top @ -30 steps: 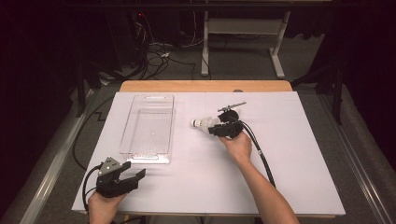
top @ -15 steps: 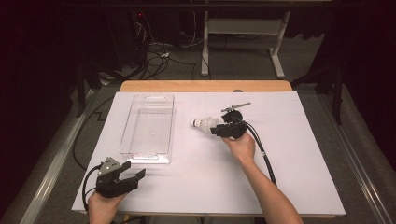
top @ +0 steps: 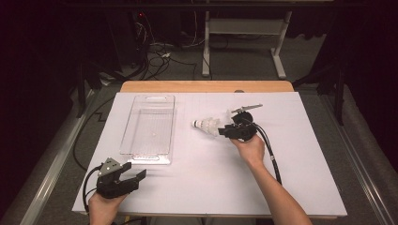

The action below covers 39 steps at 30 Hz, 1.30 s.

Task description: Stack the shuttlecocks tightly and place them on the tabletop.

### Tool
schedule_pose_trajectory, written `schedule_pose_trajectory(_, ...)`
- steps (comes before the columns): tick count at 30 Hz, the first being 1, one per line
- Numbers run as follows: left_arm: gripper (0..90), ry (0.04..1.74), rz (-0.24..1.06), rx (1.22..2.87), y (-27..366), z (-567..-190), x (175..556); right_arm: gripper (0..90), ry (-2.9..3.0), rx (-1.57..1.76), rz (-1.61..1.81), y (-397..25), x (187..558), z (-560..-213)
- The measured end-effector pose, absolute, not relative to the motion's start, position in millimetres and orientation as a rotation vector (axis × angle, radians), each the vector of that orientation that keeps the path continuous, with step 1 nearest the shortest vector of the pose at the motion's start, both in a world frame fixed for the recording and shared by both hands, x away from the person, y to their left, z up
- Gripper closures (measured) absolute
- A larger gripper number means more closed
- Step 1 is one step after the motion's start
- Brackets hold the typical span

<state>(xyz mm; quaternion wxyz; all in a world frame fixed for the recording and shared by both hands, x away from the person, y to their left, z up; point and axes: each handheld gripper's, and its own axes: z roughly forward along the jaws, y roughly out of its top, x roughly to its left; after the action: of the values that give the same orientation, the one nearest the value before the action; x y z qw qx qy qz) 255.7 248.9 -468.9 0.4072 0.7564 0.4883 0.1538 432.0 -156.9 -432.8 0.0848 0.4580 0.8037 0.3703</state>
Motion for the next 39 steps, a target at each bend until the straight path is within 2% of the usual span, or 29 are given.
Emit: schedule_pose_trajectory(39, 33.5, 1.233, 0.389, 1.905, 249, -469, 256, 52.8, 2.269, 1.359, 1.084, -196, 437, -416)
